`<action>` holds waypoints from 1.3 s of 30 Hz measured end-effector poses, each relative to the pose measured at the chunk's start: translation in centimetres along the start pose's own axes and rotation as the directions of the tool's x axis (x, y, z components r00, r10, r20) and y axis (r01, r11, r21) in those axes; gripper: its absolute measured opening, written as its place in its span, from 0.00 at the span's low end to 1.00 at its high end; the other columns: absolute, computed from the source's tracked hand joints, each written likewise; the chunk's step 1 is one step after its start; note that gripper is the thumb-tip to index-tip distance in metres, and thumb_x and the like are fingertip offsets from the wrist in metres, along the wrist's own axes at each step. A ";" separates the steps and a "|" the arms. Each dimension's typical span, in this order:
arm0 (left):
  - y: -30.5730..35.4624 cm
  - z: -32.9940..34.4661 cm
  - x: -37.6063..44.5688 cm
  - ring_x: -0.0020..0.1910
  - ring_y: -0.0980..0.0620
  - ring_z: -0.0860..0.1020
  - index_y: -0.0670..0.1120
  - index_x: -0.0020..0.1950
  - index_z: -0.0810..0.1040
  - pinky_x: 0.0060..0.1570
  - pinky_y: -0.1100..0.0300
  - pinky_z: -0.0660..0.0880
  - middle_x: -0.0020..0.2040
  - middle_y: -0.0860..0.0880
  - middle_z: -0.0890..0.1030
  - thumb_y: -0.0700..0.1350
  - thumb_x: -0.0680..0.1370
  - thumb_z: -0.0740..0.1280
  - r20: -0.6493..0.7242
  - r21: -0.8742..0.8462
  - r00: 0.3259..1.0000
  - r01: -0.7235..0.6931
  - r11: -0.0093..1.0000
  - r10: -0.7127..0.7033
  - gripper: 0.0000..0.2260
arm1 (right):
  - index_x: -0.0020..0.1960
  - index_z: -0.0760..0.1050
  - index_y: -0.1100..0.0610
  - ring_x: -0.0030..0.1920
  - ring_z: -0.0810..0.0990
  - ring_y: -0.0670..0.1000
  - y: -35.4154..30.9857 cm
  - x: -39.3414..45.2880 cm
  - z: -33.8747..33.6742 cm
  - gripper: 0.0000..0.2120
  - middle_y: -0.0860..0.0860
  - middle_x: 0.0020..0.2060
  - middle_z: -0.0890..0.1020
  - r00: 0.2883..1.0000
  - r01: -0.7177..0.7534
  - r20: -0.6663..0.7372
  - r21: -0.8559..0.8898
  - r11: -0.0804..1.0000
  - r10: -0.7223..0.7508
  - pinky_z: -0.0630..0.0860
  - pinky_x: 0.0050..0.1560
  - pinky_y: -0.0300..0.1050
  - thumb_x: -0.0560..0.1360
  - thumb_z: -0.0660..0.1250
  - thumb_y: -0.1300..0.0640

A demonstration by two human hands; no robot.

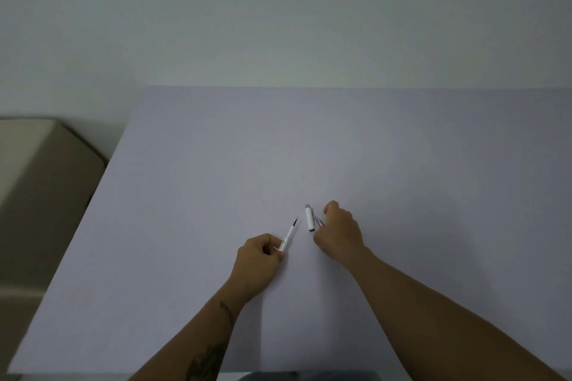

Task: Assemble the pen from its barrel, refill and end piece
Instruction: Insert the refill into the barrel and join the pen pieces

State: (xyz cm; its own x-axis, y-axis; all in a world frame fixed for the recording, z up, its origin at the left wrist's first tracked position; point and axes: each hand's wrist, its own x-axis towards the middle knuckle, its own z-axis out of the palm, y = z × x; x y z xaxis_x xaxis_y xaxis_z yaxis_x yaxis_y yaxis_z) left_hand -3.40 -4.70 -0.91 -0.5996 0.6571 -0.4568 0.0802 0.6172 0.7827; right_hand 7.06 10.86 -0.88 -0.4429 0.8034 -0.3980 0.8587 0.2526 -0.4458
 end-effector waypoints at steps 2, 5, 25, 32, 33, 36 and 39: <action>0.1 -0.1 0.1 0.32 0.54 0.74 0.50 0.42 0.82 0.34 0.61 0.72 0.34 0.52 0.78 0.40 0.75 0.67 -0.006 0.001 1.000 -0.004 1.000 0.004 0.06 | 0.56 0.73 0.59 0.47 0.77 0.57 -0.1 -0.2 -0.4 0.15 0.55 0.50 0.78 1.000 -0.015 0.002 0.019 1.000 0.015 0.72 0.44 0.45 0.70 0.66 0.61; 0.5 -0.3 0.4 0.31 0.56 0.73 0.51 0.41 0.82 0.33 0.64 0.70 0.33 0.54 0.78 0.41 0.74 0.67 -0.021 0.014 1.000 -0.018 1.000 0.019 0.07 | 0.47 0.80 0.60 0.44 0.80 0.57 -0.7 -0.4 -1.5 0.08 0.53 0.42 0.83 0.998 -0.022 -0.055 0.230 0.973 0.036 0.74 0.42 0.45 0.71 0.65 0.60; 1.6 -0.4 -0.3 0.32 0.53 0.74 0.49 0.47 0.84 0.35 0.61 0.72 0.38 0.48 0.82 0.39 0.75 0.66 -0.029 0.065 0.993 -0.109 0.992 0.111 0.08 | 0.38 0.83 0.55 0.43 0.86 0.53 -2.5 -3.1 -2.7 0.07 0.52 0.38 0.88 0.996 -0.021 0.081 0.605 0.796 -0.035 0.82 0.50 0.50 0.71 0.69 0.62; 2.6 -0.7 -0.5 0.31 0.55 0.72 0.47 0.48 0.84 0.33 0.63 0.70 0.36 0.51 0.80 0.37 0.77 0.65 -0.059 0.044 0.978 -0.200 0.979 0.202 0.09 | 0.37 0.83 0.54 0.33 0.81 0.46 -2.5 -3.6 -3.2 0.05 0.51 0.35 0.87 0.986 -0.028 0.151 0.584 0.811 -0.075 0.71 0.31 0.36 0.69 0.69 0.61; 2.7 -0.7 -0.5 0.31 0.55 0.72 0.47 0.48 0.84 0.34 0.63 0.70 0.37 0.51 0.80 0.37 0.77 0.65 -0.064 0.047 0.975 -0.208 0.977 0.211 0.09 | 0.36 0.83 0.54 0.33 0.80 0.46 -2.5 -3.6 -3.4 0.06 0.51 0.34 0.87 0.984 -0.020 0.155 0.574 0.819 -0.085 0.70 0.30 0.36 0.69 0.69 0.62; 2.6 -0.8 -0.6 0.33 0.55 0.73 0.46 0.49 0.84 0.35 0.64 0.70 0.39 0.51 0.80 0.36 0.77 0.65 -0.073 0.060 0.970 -0.227 0.972 0.231 0.09 | 0.32 0.80 0.54 0.32 0.77 0.49 -2.4 -3.5 -4.0 0.07 0.51 0.31 0.83 0.977 0.022 0.170 0.522 0.853 -0.130 0.71 0.32 0.40 0.68 0.69 0.60; 2.7 -0.7 -0.8 0.35 0.56 0.74 0.46 0.49 0.84 0.37 0.66 0.69 0.40 0.53 0.79 0.36 0.76 0.65 -0.076 0.088 0.965 -0.245 0.966 0.252 0.09 | 0.28 0.76 0.55 0.32 0.73 0.50 -2.2 -3.4 -4.4 0.10 0.51 0.28 0.79 0.969 0.041 0.201 0.453 0.891 -0.146 0.71 0.37 0.46 0.67 0.69 0.56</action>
State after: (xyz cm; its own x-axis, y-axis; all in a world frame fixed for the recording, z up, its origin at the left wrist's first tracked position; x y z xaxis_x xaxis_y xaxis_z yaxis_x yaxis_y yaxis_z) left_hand -3.28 -3.84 1.84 -0.6186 0.7567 -0.2117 0.2942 0.4729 0.8305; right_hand 7.79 9.93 4.97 -0.6065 0.6329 -0.4812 0.6301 0.0136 -0.7764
